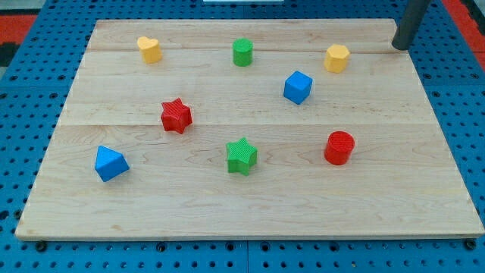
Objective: Slide the yellow heart closer to the red star
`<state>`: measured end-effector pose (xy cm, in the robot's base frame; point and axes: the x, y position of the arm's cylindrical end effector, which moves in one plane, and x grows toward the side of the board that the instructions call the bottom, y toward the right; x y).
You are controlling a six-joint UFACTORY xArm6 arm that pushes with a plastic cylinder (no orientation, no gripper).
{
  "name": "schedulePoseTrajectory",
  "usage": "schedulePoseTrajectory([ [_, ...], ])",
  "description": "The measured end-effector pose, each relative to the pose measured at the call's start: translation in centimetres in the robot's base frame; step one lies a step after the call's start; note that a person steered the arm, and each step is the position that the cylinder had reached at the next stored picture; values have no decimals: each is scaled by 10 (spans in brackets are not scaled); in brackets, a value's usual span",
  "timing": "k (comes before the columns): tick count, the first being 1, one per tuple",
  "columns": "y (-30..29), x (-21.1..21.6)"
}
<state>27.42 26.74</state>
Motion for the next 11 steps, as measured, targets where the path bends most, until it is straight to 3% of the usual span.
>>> schedulePoseTrajectory([
  [2, -155, 12],
  [3, -138, -35],
  [4, -165, -80],
  [6, -214, -80],
  [7, -282, -80],
  [10, -339, -83],
  [11, -415, -74],
])
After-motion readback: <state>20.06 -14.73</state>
